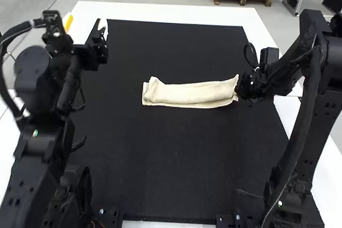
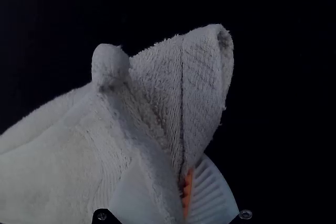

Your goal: Fold the towel.

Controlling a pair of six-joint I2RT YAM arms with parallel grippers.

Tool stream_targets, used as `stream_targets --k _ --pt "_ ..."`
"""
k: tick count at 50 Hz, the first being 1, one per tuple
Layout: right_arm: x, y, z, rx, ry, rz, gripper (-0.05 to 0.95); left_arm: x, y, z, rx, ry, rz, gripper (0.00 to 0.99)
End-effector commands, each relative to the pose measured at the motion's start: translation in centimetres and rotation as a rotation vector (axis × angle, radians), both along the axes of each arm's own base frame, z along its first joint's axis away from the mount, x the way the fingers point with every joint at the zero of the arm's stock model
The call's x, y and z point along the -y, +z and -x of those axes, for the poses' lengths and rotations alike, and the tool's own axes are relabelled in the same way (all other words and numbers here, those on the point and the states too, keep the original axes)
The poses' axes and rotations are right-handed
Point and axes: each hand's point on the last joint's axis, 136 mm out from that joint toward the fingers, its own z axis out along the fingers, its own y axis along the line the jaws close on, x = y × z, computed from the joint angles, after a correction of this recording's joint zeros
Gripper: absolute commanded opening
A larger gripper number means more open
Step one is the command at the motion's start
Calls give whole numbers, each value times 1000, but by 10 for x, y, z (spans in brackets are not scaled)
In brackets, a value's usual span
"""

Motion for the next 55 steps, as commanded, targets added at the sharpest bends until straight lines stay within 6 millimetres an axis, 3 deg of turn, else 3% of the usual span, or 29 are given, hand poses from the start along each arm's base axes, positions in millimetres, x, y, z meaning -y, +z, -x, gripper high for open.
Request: stream_targets --k 1,18,24,43,55 --pt "-3 35 -10 86 22 7 -2 -2 8 17 64 13 13 964" --pt "-109 45 -2 101 156 -20 -2 -2 5 28 76 16 13 967" --pt "-138 49 -3 118 185 -27 -2 -1 8 30 78 12 12 967" --pt "-203 41 -5 125 265 -24 -2 1 21 38 78 -5 35 967" --pt "-230 40 -10 132 291 -27 -2 0 10 32 49 -3 40 967"
